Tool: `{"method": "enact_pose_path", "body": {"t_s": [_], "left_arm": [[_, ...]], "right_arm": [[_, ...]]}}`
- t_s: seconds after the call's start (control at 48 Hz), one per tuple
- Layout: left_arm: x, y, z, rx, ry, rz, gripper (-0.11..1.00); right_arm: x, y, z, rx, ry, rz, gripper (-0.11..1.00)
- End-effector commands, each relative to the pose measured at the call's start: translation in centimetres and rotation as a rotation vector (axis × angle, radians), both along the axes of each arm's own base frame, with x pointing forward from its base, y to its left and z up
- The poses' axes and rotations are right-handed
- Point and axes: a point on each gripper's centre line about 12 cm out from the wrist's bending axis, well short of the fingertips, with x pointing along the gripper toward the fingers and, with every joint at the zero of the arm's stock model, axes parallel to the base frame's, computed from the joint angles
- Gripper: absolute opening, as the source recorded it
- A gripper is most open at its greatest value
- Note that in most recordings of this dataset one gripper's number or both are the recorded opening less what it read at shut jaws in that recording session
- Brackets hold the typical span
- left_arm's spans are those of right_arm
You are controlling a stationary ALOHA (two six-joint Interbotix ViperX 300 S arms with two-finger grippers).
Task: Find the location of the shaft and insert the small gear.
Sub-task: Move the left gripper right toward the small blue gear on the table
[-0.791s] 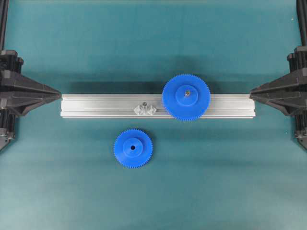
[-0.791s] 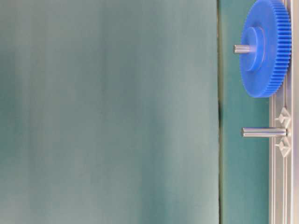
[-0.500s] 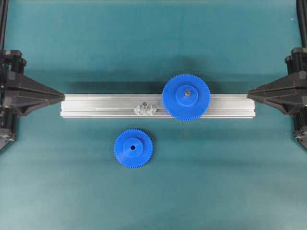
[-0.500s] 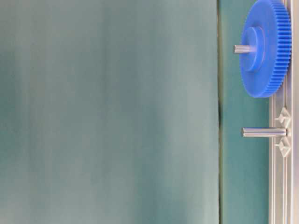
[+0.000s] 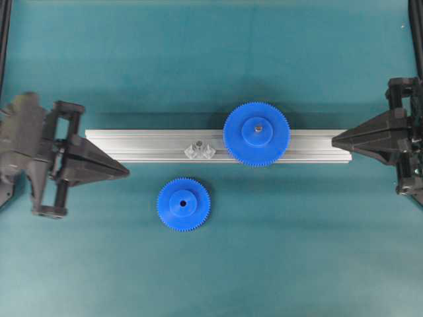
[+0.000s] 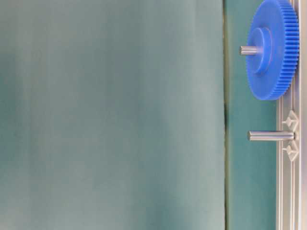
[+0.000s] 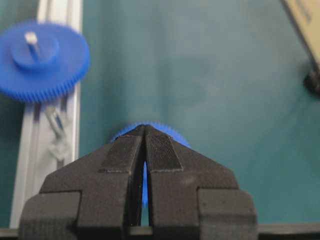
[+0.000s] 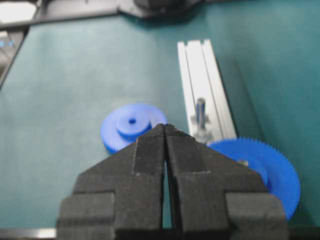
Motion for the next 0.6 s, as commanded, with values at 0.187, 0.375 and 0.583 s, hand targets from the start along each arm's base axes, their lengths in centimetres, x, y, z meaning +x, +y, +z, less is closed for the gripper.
{"method": "enact_pose_path", "body": {"t_s": [0.187,0.375,0.583], "left_arm": [[2.5,-0.5,-0.5,0.017,0.123,-0.008,-0.01],[4.1,-1.0,-1.5,0.030,0.217,-0.019,-0.01],[5.5,-1.5,-2.5,0.039,0.281,-0.028,-0.01]], "right_arm": [[0.1,0.0,-0.2,0.012,0.034,-0.001,-0.01],[0.0,0.0,-0.6,0.012,0.043,-0.001,-0.01],[-0.2,0.0,-0.6,0.012,0.038,-0.003,-0.01]]}}
